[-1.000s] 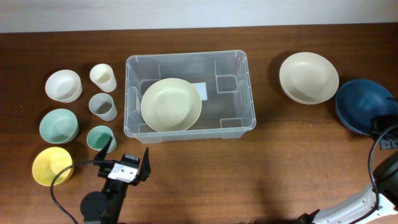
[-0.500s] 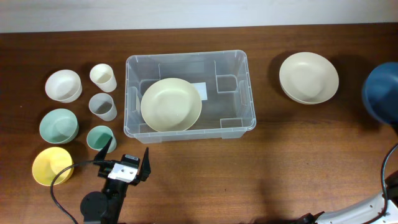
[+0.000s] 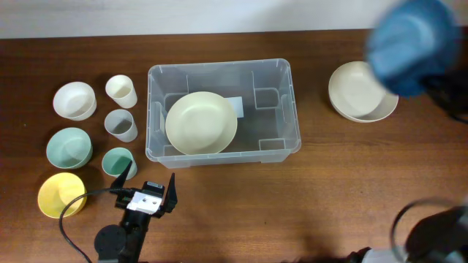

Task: Pack container
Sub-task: 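Grasp the dark blue bowl rim with the right gripper and lift, then lower the blue bowl onto the cream bowl in the bin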

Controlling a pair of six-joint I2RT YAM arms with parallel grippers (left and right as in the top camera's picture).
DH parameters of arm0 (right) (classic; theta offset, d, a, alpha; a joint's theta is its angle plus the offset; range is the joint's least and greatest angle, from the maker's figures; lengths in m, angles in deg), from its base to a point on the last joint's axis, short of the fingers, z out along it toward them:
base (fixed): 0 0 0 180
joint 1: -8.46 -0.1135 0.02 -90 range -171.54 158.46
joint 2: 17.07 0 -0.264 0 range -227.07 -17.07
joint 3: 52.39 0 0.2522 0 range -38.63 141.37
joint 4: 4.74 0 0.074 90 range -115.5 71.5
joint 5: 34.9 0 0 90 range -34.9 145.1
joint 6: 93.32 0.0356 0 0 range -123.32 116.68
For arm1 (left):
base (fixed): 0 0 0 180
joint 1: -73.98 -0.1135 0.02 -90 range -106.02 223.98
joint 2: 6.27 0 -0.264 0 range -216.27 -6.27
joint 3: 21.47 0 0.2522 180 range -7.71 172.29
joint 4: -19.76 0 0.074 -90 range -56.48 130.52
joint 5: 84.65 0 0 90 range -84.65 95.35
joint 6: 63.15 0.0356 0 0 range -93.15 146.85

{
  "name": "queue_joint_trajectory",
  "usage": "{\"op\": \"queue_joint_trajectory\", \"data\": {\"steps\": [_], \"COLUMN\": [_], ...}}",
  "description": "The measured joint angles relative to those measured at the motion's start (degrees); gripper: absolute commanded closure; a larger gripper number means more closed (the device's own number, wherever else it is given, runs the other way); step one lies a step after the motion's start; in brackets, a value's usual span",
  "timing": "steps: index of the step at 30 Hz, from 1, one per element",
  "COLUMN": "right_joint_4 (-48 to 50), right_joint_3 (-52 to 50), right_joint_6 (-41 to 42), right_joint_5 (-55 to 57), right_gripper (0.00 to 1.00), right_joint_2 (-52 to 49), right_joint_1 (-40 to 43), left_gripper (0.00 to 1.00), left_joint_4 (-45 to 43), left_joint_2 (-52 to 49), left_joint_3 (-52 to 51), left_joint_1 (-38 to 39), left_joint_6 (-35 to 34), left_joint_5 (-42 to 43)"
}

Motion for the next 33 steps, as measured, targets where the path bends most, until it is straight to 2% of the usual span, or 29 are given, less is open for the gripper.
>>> {"op": "queue_joint_trajectory", "data": {"steps": [5,12,20,33], "right_joint_4": [2.4,6.1,8.7,10.3], "right_joint_3": [0.1,0.1,0.1,0.1], "right_joint_6": [1.9,7.2,9.8,11.8], "right_joint_5": [10.3,22.3,25.7,26.1], "right_gripper": [0.96,0.96,0.96,0.96], "right_joint_2": [3.6,-1.0,-11.3,-19.9], "right_joint_1": [-24.0,-43.1,-52.1,-57.0], "left_gripper": [0.01,0.01,0.01,0.01], "left_joint_4": [0.0,0.0,0.0,0.0], "left_joint_2": [0.0,0.0,0.0,0.0], "left_joint_3": [0.0,0.0,0.0,0.0], "left_joint_1": [0.0,0.0,0.0,0.0], "left_joint_6": [0.0,0.0,0.0,0.0], "left_joint_5": [0.0,0.0,0.0,0.0]}}
